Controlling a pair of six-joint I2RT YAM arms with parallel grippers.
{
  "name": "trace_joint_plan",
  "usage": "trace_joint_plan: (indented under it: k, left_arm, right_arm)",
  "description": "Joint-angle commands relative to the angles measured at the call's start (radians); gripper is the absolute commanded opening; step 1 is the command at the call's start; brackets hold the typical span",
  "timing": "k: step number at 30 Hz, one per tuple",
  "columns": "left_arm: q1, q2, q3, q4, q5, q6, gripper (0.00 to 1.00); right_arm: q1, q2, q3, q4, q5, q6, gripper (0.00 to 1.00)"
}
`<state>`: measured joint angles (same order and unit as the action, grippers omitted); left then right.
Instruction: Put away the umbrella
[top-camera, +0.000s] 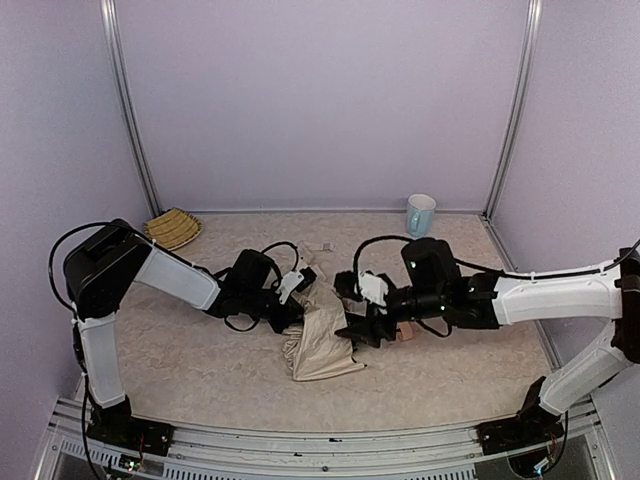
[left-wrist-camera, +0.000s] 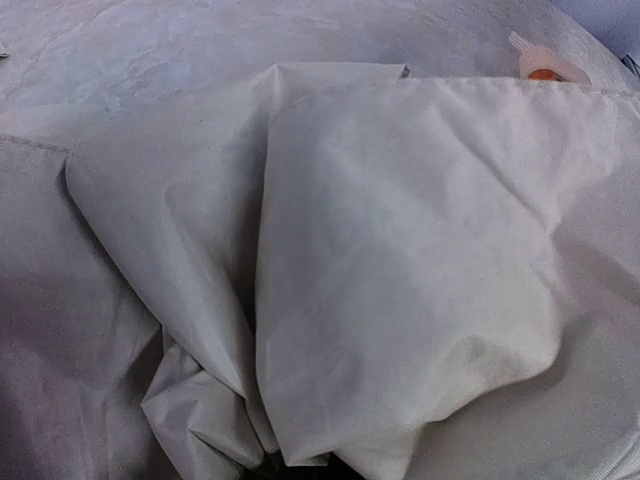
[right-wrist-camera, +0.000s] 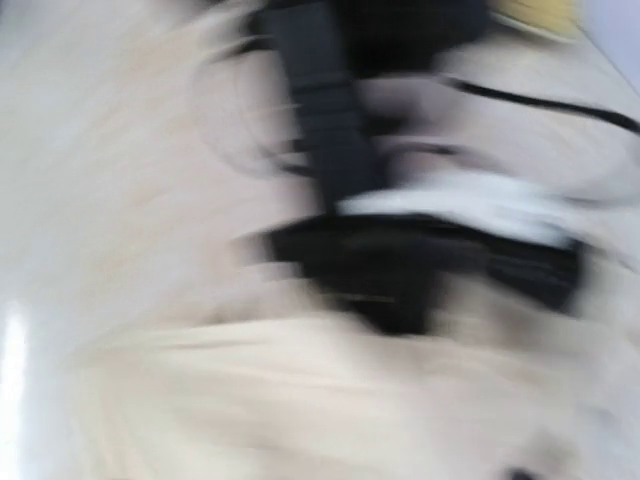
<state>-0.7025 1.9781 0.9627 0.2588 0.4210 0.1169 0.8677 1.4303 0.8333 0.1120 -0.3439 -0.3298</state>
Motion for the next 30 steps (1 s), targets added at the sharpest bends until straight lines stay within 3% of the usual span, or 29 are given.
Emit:
trace_joint_plan:
  k: [1, 5, 9, 19, 21, 25, 28, 30]
  left_arm:
    - [-0.005, 0.085, -0.014, -0.190, -0.019, 0.040, 0.00]
    - [-0.008, 0.085, -0.010, -0.209, -0.015, 0.060, 0.00]
    - [-0.016, 0.081, -0.010, -0.223, -0.015, 0.078, 0.00]
    - [-0.031, 0.085, -0.002, -0.244, 0.021, 0.123, 0.00]
    - [-0.039, 0.084, -0.002, -0.249, 0.029, 0.137, 0.00]
    - [-0.043, 0.072, -0.002, -0.256, 0.054, 0.162, 0.00]
    - [-0.035, 0.042, -0.002, -0.243, 0.102, 0.172, 0.00]
    - [-0.017, 0.011, 0.005, -0.214, 0.104, 0.158, 0.09]
  right_arm:
    - [0.174, 0.026, -0.067, -0.047, 0.218, -0.340, 0.98]
    - [0.269, 0.139, -0.029, -0.043, 0.384, -0.428, 1.00]
    - [0.282, 0.242, -0.008, 0.069, 0.525, -0.512, 1.00]
    - [0.213, 0.441, 0.142, 0.021, 0.544, -0.550, 0.98]
    - [0.187, 0.460, 0.176, -0.031, 0.485, -0.541, 0.92]
    - [0.154, 0.513, 0.244, -0.162, 0.393, -0.489, 0.68]
    - [0.152, 0.545, 0.278, -0.266, 0.312, -0.454, 0.57]
    - [0.151, 0.554, 0.290, -0.322, 0.267, -0.414, 0.49]
